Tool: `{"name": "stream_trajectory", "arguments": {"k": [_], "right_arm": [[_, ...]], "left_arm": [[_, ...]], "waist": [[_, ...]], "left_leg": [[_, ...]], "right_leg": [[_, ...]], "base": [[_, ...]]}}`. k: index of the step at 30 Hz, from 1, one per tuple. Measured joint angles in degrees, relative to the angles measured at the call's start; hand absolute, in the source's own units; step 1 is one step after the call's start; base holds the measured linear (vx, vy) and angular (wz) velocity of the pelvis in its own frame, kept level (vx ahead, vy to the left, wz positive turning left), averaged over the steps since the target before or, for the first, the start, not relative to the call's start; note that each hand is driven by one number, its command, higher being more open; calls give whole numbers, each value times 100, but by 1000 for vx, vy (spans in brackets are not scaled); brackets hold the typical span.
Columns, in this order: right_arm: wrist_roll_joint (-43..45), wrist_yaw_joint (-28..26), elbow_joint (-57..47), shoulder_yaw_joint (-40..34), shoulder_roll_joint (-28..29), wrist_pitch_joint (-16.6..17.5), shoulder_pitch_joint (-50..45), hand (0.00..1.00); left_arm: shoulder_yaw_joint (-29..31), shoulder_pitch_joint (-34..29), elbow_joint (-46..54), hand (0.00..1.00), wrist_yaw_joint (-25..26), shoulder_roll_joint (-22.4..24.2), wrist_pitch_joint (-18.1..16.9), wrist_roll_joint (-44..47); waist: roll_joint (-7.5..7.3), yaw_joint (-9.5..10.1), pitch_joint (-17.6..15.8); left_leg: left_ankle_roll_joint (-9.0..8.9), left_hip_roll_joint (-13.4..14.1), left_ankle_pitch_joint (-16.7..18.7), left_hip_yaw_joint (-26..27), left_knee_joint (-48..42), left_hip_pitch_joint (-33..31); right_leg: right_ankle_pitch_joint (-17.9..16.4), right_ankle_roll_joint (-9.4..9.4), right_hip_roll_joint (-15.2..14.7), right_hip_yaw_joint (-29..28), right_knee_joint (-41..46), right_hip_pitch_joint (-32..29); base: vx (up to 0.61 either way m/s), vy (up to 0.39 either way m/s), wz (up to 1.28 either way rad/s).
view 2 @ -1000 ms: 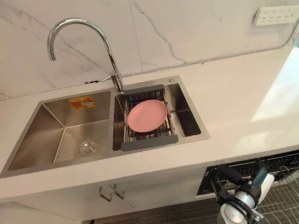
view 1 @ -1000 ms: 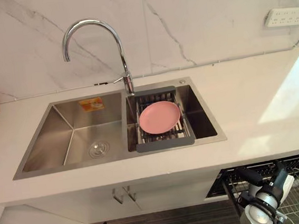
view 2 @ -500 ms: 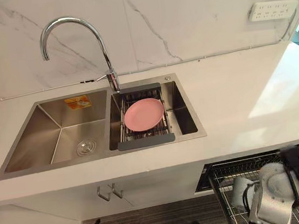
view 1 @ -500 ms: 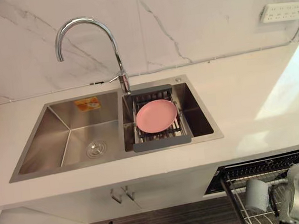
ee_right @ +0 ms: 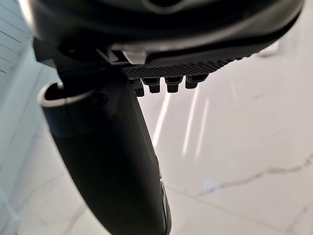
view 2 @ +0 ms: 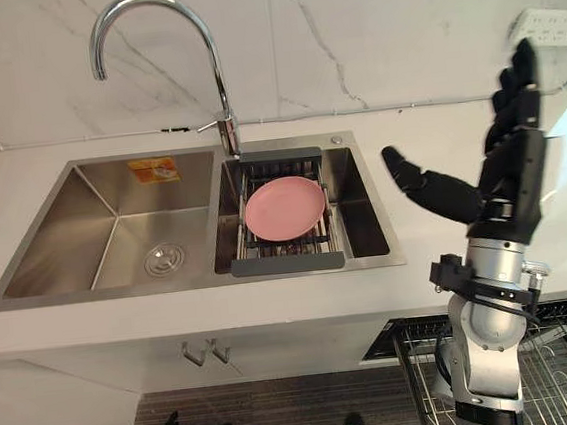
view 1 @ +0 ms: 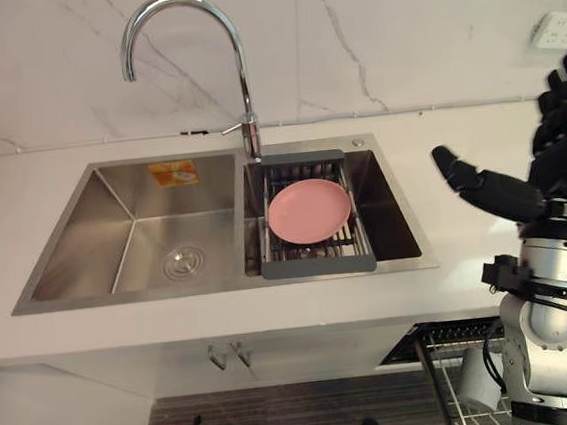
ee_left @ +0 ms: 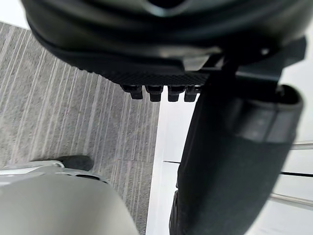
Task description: Walk over to the sink, pick up the cup, carry it to the dishwasher, place the cup inside the dishwasher, then close the dishwasher door
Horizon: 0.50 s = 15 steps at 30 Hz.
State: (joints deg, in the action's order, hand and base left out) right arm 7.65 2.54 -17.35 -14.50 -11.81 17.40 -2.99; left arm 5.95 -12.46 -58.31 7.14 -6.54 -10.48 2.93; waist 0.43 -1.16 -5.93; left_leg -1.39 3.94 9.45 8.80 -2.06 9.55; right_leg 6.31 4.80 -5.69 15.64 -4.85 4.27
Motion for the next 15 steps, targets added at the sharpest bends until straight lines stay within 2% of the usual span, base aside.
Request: {"name": "stream_trajectory", "arguments": {"k": [5,6,10,12,15], "right_arm": [[0,-427,308,338,-38,-289,-59,100],[-1,-468,333,492,-51,-365,-212,100],[-1,-468,333,493,-51,-365,-211,100],[13,-485,334,526,-55,-365,-210,100],[248,-753,335,653,-171,-430,-154,100]], "left_arm": [[32,-18,0,100,0,16,-97,-81],[35,-138,173,100,8,-37,-232,-235],[34,-138,173,100,8,-37,-232,-235],[34,-137,169,100,-4,-45,-217,-216],[38,-120,161,100,-210,-92,4,-4]], "waist": [[-4,34,-1],[-137,26,29],[-137,28,29],[-146,32,32],[-185,38,27]], "left_leg": [[-12,5,-15,-45,40,-5],[-74,19,-65,-38,74,0],[-74,19,-65,-42,75,-3],[-81,20,-70,-56,76,-33],[-129,29,-100,-66,73,-80]], "right_leg": [[-1,2,-6,65,0,4],[2,6,-32,104,-2,3],[2,6,-32,120,-2,3],[2,6,-39,162,-2,-9],[4,8,-45,205,-1,-39]], "base": [[-18,-14,6],[0,0,0],[0,0,0],[0,0,6],[0,0,7]]}}
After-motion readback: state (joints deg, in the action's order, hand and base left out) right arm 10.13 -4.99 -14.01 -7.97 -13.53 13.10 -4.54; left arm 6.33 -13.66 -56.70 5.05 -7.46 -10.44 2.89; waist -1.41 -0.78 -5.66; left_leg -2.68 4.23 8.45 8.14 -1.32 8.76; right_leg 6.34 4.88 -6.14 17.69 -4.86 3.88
